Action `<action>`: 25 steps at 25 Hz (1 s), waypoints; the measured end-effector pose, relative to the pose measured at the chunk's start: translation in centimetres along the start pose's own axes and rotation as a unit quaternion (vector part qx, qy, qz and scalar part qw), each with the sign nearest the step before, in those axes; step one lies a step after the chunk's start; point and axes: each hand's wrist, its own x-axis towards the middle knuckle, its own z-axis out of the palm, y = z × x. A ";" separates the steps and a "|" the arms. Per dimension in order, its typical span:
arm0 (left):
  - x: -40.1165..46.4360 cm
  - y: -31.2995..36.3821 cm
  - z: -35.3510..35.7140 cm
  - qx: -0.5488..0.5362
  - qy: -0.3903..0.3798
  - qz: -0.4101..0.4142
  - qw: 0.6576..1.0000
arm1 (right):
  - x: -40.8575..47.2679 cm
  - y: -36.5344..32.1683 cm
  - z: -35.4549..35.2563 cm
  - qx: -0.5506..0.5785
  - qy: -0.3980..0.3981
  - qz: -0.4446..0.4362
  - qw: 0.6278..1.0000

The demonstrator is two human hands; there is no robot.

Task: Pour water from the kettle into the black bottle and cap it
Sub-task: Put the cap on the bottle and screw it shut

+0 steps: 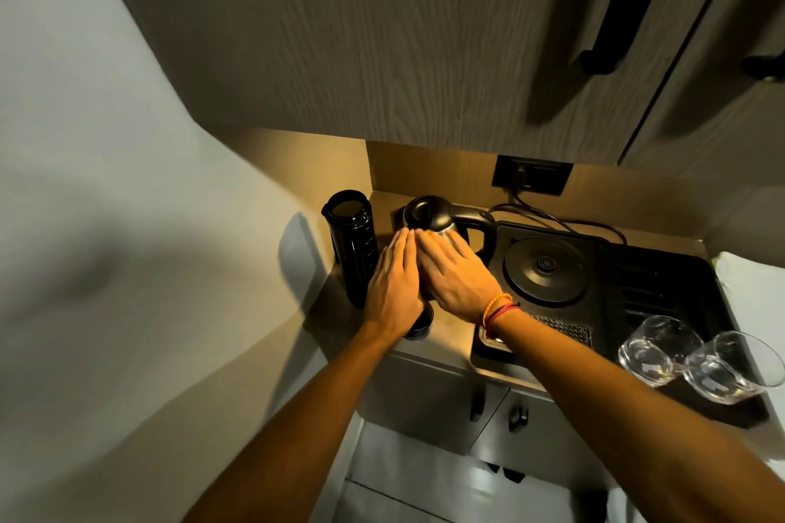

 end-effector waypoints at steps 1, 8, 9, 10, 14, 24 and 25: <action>-1.7 -1.0 0.7 0.011 -0.001 -0.003 1.000 | -0.9 -1.1 0.9 0.007 0.005 -0.056 0.998; -6.9 -5.1 1.0 -0.039 0.049 -0.127 0.990 | -1.2 -5.7 3.1 0.069 -0.274 0.012 0.959; -6.8 -5.6 0.4 -0.064 0.081 -0.175 0.979 | -0.8 -5.7 2.6 0.090 -0.271 0.019 0.958; -6.8 -6.2 -0.3 -0.084 0.112 -0.211 0.968 | -0.3 -5.5 1.9 0.113 -0.246 0.021 0.963; -4.4 -8.5 -3.7 -0.206 0.173 -0.216 0.939 | 4.3 -3.1 -3.2 0.220 0.030 0.075 0.972; 1.9 -6.7 -8.6 -0.325 0.125 -0.199 0.916 | 13.5 -2.8 -10.3 0.146 -0.070 -0.015 0.987; 2.0 -6.8 -8.7 -0.313 0.125 -0.208 0.918 | 13.8 -3.0 -10.4 0.130 -0.071 -0.023 0.989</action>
